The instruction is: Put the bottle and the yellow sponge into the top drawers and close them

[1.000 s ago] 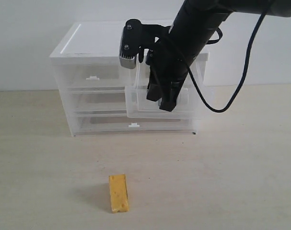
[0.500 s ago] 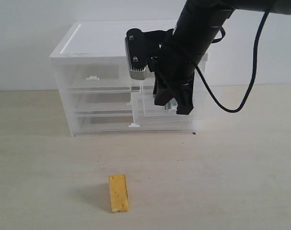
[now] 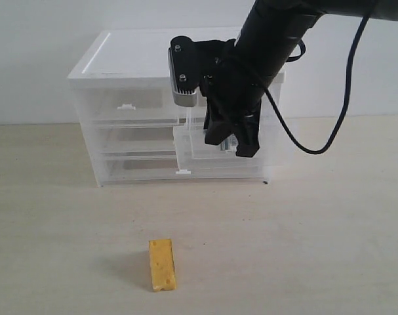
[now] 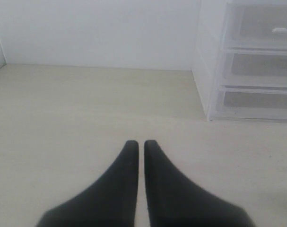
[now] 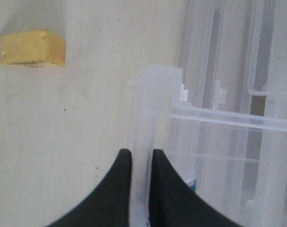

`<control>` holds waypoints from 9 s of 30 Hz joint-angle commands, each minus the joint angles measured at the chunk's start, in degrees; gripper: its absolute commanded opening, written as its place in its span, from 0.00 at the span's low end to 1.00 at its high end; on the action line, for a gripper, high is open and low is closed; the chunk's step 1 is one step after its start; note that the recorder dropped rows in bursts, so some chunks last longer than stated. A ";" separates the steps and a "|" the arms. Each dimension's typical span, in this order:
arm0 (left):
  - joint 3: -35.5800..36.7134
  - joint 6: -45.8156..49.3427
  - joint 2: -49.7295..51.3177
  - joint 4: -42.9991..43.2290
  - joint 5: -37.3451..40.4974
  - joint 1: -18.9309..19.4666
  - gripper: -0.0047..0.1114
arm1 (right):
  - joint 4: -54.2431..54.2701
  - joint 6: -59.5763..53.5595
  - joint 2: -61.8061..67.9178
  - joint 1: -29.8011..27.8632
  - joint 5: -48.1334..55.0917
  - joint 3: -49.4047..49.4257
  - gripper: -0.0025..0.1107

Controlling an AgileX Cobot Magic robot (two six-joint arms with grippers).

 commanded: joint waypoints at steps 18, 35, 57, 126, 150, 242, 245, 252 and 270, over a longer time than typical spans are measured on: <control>0.23 0.22 -0.19 -0.38 -0.16 0.15 0.08 | -6.26 -1.23 -0.78 1.28 -15.80 -0.29 0.02; 0.23 0.22 -0.19 -0.38 -0.16 0.15 0.08 | -9.06 0.95 -0.49 1.28 -17.92 -0.29 0.51; 0.23 0.22 -0.19 -0.38 -0.16 0.15 0.08 | -13.48 33.85 -5.01 1.28 10.44 -0.18 0.03; 0.23 0.22 -0.19 -0.15 -0.16 0.15 0.08 | -20.90 82.77 -16.53 -32.17 7.64 7.34 0.03; 0.23 0.22 -0.19 -0.15 -0.16 0.15 0.08 | -18.10 78.06 -62.77 -32.28 -29.80 51.50 0.02; 0.23 0.22 -0.19 -0.16 -0.16 -0.11 0.08 | -13.13 75.36 -107.32 -31.85 -41.14 97.11 0.02; 0.23 0.22 -0.19 -0.16 -0.16 -0.11 0.08 | -13.13 75.36 -107.32 -31.85 -41.14 97.11 0.02; 0.23 9.20 -0.19 4.59 -1.04 -0.08 0.08 | -13.13 75.36 -107.32 -31.85 -41.14 97.11 0.02; 0.23 3.62 -0.19 -6.44 -18.89 -0.08 0.08 | -13.13 75.33 -107.32 -31.85 -41.14 97.11 0.02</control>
